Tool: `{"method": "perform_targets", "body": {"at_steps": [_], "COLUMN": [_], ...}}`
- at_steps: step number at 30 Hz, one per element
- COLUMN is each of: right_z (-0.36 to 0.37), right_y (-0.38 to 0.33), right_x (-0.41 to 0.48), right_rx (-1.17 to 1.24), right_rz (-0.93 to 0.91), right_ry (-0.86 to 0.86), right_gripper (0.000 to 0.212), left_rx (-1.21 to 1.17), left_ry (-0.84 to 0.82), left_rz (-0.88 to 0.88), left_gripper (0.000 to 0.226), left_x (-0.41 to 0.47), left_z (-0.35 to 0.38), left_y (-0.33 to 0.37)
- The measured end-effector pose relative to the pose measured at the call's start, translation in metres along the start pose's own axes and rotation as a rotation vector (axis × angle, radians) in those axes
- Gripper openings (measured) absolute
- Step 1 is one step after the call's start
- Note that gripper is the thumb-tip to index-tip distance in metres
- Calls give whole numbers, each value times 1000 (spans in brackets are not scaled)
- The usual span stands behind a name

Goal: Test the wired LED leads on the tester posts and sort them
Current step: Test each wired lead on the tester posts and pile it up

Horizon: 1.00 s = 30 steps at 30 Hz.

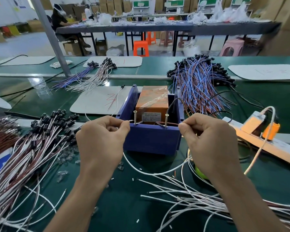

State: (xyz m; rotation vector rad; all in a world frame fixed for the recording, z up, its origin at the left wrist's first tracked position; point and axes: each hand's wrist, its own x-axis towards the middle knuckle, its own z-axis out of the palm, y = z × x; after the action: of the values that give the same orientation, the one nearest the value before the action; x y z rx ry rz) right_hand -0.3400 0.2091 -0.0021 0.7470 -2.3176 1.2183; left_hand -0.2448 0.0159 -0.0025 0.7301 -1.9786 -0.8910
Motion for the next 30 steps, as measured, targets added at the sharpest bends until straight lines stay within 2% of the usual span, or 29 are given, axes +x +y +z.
{"method": "perform_targets", "body": {"at_steps": [5,9,12,14,16,18,20,22,24,26,28,30], "right_z": [-14,-43,-67,-88,-107,-126,-140,-148,-147,-138,-128,-118], "right_y": [-12,-25,-21,-10,0,10,21,34,43,52,57,58], "right_x": [0,-10,-30,-47,-62,-73,-80,-88,-95,-102,-106,-112], "right_rx": [56,-34,-223,-309,-500,-689,-696,-635,-597,-559,-511,-495], "right_rz": [24,-13,65,124,146,171,187,168,205,178,152,147], "right_ry": [-55,-267,-504,-603,-584,-474,-338,-196,-140,-140,-177,-216], "right_gripper": [16,22,50,68,87,100,96,81,67,54,42,29], "left_rx": [6,-218,-362,-355,-289,-242,-184,-38,216,332,240,51], "left_ry": [1,22,90,75,39,10,-51,-134,-143,-129,-150,-396], "left_rz": [35,121,99,127,175,202,242,304,406,541,724,796], "left_gripper": [24,6,12,14,17,18,23,39,48,48,41,23], "left_x": [-1,-10,-21,-30,-40,-49,-60,-70,-79,-85,-96,-112], "left_z": [-4,-14,-14,-13,-11,-7,0,7,11,13,18,30], "left_y": [-4,-5,0,5,9,13,12,9,8,11,19,36]}}
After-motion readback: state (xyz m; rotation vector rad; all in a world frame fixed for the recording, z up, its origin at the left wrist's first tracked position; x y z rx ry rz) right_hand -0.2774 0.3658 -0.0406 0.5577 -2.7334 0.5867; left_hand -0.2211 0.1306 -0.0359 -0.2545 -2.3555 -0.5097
